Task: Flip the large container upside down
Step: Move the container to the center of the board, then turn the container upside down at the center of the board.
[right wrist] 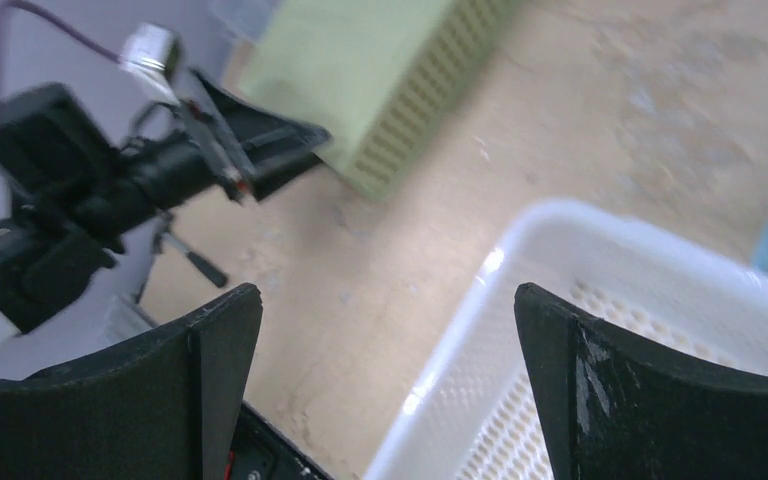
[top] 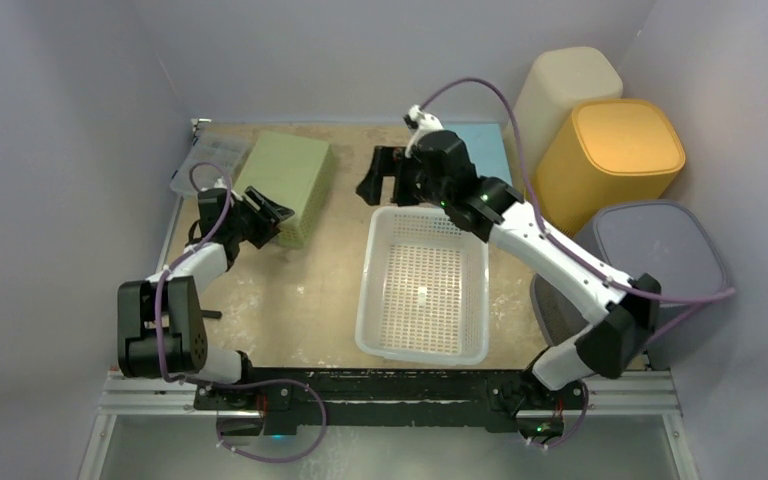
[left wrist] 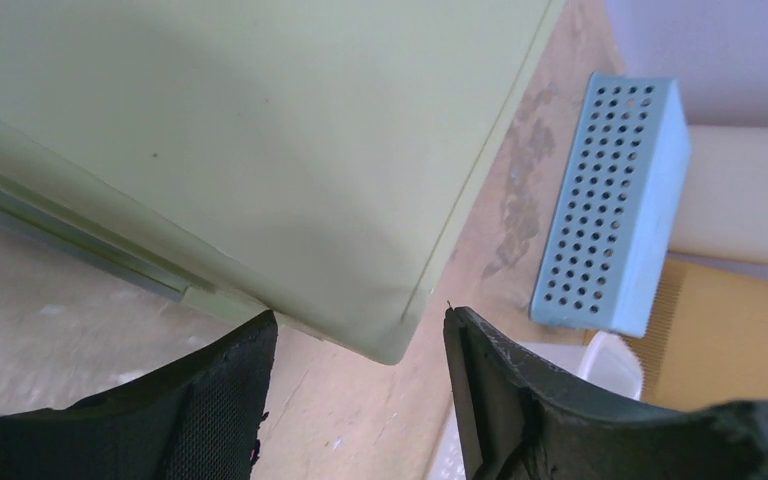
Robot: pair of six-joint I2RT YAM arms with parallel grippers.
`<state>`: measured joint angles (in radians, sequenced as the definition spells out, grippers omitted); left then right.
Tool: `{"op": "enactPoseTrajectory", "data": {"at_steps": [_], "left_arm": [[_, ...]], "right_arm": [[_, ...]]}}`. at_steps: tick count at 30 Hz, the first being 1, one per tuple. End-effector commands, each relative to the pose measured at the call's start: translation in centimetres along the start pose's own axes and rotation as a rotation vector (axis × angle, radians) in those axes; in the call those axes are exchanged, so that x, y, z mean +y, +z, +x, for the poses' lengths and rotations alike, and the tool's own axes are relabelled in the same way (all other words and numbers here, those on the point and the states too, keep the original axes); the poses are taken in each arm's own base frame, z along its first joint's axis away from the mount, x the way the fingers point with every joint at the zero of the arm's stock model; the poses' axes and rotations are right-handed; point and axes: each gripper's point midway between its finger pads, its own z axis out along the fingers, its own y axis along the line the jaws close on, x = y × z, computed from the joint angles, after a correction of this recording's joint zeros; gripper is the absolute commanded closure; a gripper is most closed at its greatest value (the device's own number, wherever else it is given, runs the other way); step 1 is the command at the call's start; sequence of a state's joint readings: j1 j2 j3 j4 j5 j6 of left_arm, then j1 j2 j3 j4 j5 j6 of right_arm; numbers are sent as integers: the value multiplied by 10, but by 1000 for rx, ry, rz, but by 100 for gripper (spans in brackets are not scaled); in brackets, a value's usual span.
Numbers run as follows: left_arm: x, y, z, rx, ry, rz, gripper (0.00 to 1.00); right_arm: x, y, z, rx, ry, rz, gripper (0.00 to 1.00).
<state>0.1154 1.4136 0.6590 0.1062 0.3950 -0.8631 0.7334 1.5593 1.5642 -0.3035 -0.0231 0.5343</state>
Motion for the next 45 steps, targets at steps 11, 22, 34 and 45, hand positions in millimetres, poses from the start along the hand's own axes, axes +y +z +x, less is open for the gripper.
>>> {"op": "enactPoseTrajectory", "data": {"at_steps": [11, 22, 34, 45], "left_arm": [[-70, 55, -32, -32, -33, 196, 40], [-78, 53, -33, -14, 86, 156, 40], [-91, -19, 60, 146, 399, 200, 38], [-105, -58, 134, 317, 470, 342, 37]], "right_arm": [[-125, -110, 98, -73, 330, 496, 1], [-185, -159, 147, -47, 383, 811, 1], [-200, -130, 181, 30, 455, 691, 3], [-175, -104, 189, 108, 416, 482, 37]]}}
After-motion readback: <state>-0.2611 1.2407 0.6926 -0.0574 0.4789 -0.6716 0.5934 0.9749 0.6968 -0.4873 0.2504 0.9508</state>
